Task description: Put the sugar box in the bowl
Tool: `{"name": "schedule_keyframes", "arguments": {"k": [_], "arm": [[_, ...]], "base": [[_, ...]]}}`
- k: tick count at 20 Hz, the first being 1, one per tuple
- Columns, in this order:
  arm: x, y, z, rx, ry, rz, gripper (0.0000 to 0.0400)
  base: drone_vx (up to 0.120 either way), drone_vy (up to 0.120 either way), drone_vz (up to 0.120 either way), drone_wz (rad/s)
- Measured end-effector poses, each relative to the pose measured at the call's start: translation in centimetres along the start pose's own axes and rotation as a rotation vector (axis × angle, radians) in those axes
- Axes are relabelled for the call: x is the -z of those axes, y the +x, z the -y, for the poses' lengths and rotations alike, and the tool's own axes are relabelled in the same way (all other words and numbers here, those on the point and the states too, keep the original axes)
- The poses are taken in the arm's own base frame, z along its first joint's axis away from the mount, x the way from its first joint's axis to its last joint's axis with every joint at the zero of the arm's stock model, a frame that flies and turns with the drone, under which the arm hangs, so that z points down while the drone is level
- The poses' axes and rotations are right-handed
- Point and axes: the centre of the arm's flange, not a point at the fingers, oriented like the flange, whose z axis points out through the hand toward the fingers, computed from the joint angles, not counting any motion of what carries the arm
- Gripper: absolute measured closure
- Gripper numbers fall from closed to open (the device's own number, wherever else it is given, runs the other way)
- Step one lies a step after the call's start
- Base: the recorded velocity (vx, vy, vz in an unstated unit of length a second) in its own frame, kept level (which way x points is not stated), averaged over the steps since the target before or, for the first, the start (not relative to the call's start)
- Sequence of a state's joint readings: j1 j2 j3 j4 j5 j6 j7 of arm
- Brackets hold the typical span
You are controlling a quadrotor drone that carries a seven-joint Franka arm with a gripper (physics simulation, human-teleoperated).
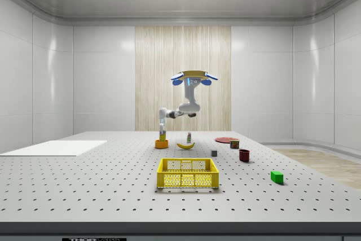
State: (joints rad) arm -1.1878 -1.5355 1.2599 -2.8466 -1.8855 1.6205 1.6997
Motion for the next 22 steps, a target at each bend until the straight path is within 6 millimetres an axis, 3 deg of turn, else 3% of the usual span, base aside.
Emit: {"name": "schedule_keyframes", "arguments": {"k": [8, 11, 14, 22], "arm": [[-2.4, 0.0, 0.0, -0.001, 0.000, 0.000, 0.0237], [-2.7, 0.0, 0.0, 0.002, 0.002, 0.003, 0.0122], [-2.3, -0.1, 0.0, 0.004, 0.003, 0.006, 0.0058], [-0.7, -0.1, 0.0, 0.006, 0.004, 0.008, 0.0008]], "base": [[0.000, 0.000, 0.000, 0.000], [0.000, 0.000, 0.000, 0.000], [0.000, 0.000, 0.000, 0.000], [0.000, 0.000, 0.000, 0.000]]}}
